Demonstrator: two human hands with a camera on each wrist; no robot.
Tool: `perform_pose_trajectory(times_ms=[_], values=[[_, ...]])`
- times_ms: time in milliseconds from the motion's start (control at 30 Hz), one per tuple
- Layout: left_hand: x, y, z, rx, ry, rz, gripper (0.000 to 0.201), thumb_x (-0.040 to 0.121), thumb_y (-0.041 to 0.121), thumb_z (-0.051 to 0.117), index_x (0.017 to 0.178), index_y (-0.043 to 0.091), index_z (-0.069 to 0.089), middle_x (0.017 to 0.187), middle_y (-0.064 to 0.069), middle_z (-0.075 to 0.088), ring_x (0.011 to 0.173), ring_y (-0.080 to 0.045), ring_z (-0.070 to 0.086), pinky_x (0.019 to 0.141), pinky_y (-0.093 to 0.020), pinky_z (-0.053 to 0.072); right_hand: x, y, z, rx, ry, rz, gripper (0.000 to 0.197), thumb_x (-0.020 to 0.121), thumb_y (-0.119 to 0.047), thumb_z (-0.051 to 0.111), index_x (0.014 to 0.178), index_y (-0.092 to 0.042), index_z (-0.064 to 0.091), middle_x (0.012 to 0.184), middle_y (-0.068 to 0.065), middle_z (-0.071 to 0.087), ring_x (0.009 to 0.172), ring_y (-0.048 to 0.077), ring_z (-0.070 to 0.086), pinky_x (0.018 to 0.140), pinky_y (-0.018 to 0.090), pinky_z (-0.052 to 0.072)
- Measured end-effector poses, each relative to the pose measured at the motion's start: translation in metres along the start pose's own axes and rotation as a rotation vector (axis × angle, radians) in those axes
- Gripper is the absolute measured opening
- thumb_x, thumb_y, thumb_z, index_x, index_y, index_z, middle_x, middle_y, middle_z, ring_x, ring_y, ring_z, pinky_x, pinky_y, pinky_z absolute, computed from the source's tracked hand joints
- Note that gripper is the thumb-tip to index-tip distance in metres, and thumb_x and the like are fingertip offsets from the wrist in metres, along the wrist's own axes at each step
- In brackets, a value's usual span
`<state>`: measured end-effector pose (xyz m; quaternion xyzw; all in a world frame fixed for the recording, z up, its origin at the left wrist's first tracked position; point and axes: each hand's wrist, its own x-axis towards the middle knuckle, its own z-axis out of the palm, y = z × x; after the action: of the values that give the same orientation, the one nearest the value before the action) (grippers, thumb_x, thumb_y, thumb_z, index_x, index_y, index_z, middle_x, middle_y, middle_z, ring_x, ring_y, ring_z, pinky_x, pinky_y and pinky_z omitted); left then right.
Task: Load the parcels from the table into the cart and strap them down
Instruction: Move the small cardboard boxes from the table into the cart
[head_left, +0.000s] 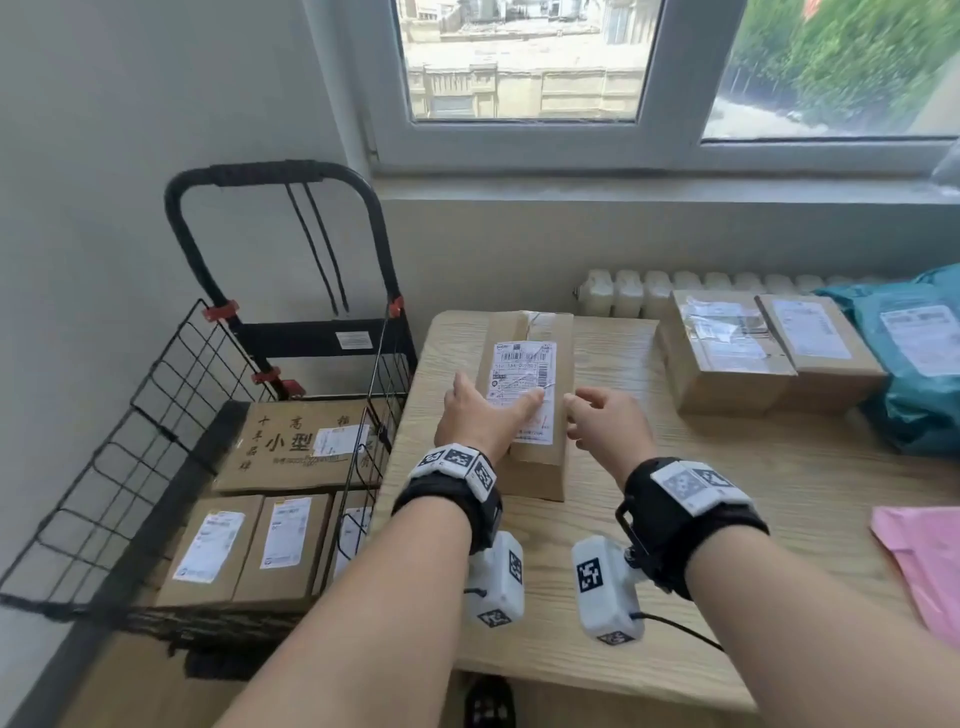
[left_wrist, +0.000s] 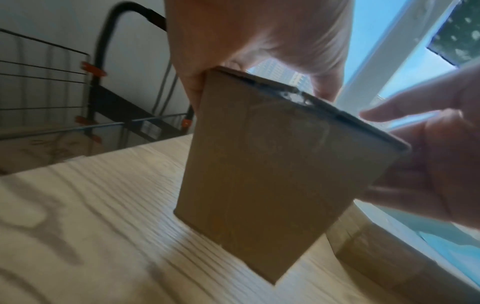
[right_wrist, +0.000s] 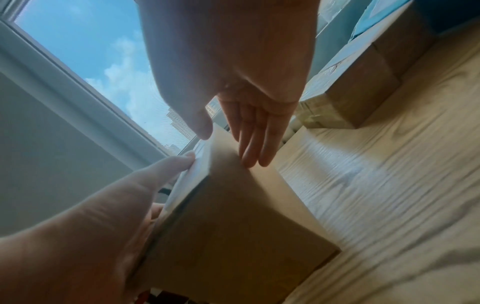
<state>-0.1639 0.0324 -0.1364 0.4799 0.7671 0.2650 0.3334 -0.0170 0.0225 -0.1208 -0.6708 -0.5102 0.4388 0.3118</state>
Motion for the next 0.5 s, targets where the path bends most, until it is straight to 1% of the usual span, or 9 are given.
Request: perform_pose_trajectory(times_ms=[33, 67, 133, 167, 200, 267, 333, 400, 500], values=[[-0.002, -0.005, -0.006, 0.011, -0.006, -0.008, 0.098, 0.067, 0.074, 0.063, 0.142, 0.017, 0.037, 0.137, -0.005, 0.05, 0.118, -0.024, 0.054, 0.097, -0.04, 0.047, -0.006, -0.002, 0.007, -0.026, -0.011, -0.013, 0.041, 0.081, -0.04, 0.054, 0.112, -0.018, 0.069, 0.099, 0.0, 0.072, 0.096, 0.024, 0.066, 0.09, 0.048, 0.053], [-0.005, -0.009, -0.012, 0.024, -0.016, -0.017, 0.089, 0.067, 0.075, 0.06, 0.134, 0.018, 0.046, 0.129, -0.003, 0.055, 0.11, -0.023, 0.058, 0.093, -0.039, 0.049, -0.012, -0.006, 0.011, -0.041, -0.017, -0.025, 0.031, 0.086, -0.036, 0.055, 0.107, -0.019, 0.071, 0.097, -0.001, 0.072, 0.096, 0.024, 0.066, 0.089, 0.048, 0.053], [-0.01, -0.014, -0.022, 0.036, -0.016, -0.018, 0.083, 0.065, 0.077, 0.055, 0.126, 0.02, 0.053, 0.122, -0.001, 0.057, 0.102, -0.021, 0.06, 0.088, -0.038, 0.052, -0.018, -0.011, 0.017, -0.034, -0.036, -0.017, 0.016, 0.091, -0.029, 0.055, 0.091, -0.024, 0.07, 0.09, -0.002, 0.07, 0.095, 0.025, 0.065, 0.089, 0.048, 0.053], [-0.012, -0.016, -0.027, 0.027, -0.008, -0.013, 0.083, 0.064, 0.076, 0.053, 0.125, 0.02, 0.054, 0.122, -0.001, 0.057, 0.1, -0.021, 0.061, 0.088, -0.039, 0.053, -0.02, -0.015, 0.019, -0.021, -0.047, -0.007, 0.013, 0.092, -0.027, 0.056, 0.083, -0.026, 0.066, 0.087, -0.003, 0.069, 0.095, 0.025, 0.065, 0.09, 0.048, 0.053], [-0.013, -0.017, -0.033, 0.015, -0.003, -0.005, 0.081, 0.064, 0.074, 0.054, 0.125, 0.02, 0.054, 0.122, -0.002, 0.057, 0.099, -0.021, 0.061, 0.087, -0.039, 0.054, -0.021, -0.019, 0.021, -0.008, -0.062, 0.001, 0.013, 0.092, -0.026, 0.056, 0.082, -0.027, 0.064, 0.088, -0.004, 0.069, 0.095, 0.024, 0.065, 0.09, 0.047, 0.053], [-0.013, -0.02, -0.043, -0.005, 0.01, 0.016, 0.072, 0.069, 0.068, 0.057, 0.123, 0.021, 0.056, 0.12, -0.001, 0.058, 0.096, -0.018, 0.062, 0.085, -0.038, 0.055, -0.022, -0.026, 0.027, 0.001, -0.094, -0.01, 0.01, 0.092, -0.025, 0.056, 0.092, -0.024, 0.066, 0.093, -0.002, 0.07, 0.095, 0.023, 0.066, 0.09, 0.046, 0.054], [-0.011, -0.024, -0.057, -0.033, 0.03, 0.029, 0.064, 0.073, 0.063, 0.059, 0.122, 0.023, 0.056, 0.119, 0.0, 0.058, 0.092, -0.015, 0.062, 0.08, -0.034, 0.055, -0.024, -0.035, 0.035, 0.014, -0.13, -0.019, 0.01, 0.093, -0.022, 0.055, 0.091, -0.025, 0.064, 0.095, 0.0, 0.071, 0.096, 0.025, 0.067, 0.088, 0.045, 0.056], [-0.006, -0.03, -0.072, -0.05, 0.05, 0.031, 0.055, 0.08, 0.056, 0.062, 0.124, 0.023, 0.055, 0.118, -0.001, 0.053, 0.088, -0.014, 0.06, 0.072, -0.028, 0.05, -0.026, -0.046, 0.045, 0.026, -0.163, -0.023, 0.012, 0.093, -0.019, 0.055, 0.091, -0.025, 0.065, 0.098, 0.002, 0.071, 0.097, 0.024, 0.066, 0.087, 0.042, 0.057], [0.002, -0.041, -0.095, -0.084, 0.078, 0.029, 0.045, 0.085, 0.049, 0.062, 0.122, 0.024, 0.056, 0.118, -0.002, 0.05, 0.085, -0.013, 0.058, 0.067, -0.024, 0.045, -0.027, -0.064, 0.067, 0.027, -0.201, -0.019, 0.017, 0.093, -0.018, 0.055, 0.103, -0.019, 0.068, 0.1, 0.002, 0.07, 0.099, 0.023, 0.066, 0.086, 0.039, 0.057]])
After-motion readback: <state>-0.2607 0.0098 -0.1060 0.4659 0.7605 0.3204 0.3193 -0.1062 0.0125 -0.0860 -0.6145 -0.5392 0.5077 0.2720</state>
